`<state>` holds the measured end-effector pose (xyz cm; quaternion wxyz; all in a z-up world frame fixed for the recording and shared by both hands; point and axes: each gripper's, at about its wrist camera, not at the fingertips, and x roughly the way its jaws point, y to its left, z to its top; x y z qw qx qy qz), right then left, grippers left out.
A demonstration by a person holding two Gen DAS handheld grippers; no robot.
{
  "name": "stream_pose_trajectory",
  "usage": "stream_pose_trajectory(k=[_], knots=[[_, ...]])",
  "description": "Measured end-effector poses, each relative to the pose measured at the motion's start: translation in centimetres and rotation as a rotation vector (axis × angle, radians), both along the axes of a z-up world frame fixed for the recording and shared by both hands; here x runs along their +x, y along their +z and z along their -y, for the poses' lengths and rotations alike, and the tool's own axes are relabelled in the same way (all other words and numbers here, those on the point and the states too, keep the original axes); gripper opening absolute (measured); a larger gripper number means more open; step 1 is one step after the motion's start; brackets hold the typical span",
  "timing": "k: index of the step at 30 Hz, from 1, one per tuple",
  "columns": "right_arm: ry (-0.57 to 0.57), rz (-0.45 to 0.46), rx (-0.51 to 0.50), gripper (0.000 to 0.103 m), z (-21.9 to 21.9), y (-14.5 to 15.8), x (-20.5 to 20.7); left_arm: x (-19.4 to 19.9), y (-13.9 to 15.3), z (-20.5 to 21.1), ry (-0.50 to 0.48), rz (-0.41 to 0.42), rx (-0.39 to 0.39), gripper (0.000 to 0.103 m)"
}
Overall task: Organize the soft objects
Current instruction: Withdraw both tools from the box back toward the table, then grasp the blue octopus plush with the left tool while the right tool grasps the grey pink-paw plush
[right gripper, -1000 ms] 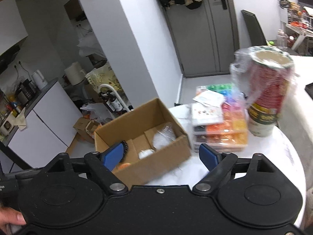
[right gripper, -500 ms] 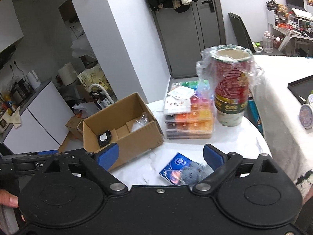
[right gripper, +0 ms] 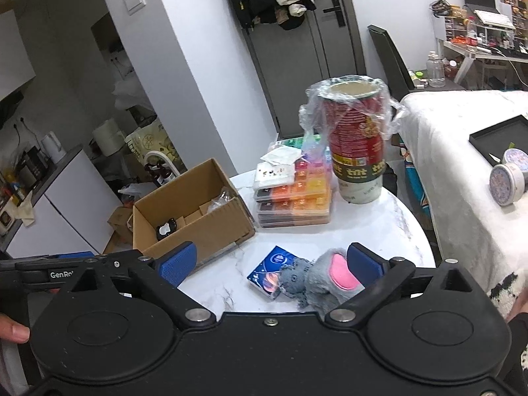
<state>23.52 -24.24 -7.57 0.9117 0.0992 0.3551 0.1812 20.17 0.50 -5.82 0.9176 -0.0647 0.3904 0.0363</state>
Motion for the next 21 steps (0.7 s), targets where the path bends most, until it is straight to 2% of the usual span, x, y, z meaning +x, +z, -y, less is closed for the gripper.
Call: stream_pose_trajectory(k=[12,21], knots=[[-0.053,0.000,0.045,0.099,3.5,-1.5,-1.1,-1.3,0.0,2.4,-0.031,0.045,-0.012,0.103],[-0.063,-0.006,0.074,0.099,5.4,-2.7,-1.8,-1.6,-0.4,4.6,-0.066,0.030,0.038,0.103]])
